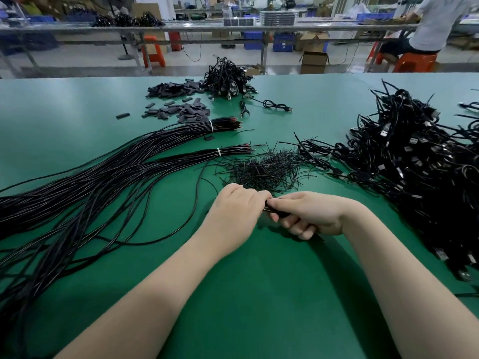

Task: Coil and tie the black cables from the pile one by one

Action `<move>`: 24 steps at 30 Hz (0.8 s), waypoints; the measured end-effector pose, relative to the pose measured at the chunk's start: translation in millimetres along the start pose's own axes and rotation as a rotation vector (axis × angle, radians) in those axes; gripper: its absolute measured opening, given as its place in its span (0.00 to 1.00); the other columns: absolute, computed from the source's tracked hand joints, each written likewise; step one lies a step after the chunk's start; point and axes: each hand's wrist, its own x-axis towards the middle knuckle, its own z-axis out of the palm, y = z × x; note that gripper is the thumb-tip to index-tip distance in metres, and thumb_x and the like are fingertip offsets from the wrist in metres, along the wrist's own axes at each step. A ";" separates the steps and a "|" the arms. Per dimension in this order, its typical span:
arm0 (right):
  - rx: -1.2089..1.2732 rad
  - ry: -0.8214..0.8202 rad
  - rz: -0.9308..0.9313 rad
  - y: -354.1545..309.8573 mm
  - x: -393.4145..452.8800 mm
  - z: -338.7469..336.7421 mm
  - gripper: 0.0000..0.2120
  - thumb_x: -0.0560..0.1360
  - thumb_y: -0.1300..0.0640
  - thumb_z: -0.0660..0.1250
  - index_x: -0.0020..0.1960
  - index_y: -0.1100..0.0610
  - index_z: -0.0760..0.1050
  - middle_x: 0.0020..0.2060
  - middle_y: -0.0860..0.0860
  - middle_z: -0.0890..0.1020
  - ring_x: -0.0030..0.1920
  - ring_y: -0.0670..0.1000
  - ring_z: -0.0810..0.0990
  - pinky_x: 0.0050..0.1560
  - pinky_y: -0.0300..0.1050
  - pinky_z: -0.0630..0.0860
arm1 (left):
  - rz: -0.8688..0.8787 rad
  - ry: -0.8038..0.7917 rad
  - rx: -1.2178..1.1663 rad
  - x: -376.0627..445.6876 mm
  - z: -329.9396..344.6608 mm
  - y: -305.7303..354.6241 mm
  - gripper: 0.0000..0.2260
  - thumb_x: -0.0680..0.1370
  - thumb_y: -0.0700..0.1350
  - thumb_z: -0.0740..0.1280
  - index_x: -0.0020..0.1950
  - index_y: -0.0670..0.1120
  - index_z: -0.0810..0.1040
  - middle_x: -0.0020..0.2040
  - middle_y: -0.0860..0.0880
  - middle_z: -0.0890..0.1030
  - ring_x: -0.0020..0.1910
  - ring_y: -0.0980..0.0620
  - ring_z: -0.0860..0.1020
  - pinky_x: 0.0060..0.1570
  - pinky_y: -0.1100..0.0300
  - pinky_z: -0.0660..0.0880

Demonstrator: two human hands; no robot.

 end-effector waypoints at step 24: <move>-0.805 1.130 -0.430 28.2 44.7 3.1 0.08 0.76 0.50 0.70 0.52 0.49 0.84 0.45 0.44 0.80 0.46 0.47 0.77 0.37 0.41 0.67 | -0.492 0.244 -0.428 -4.1 -3.0 -11.2 0.15 0.83 0.47 0.51 0.38 0.45 0.63 0.26 0.53 0.64 0.26 0.43 0.66 0.34 0.52 0.63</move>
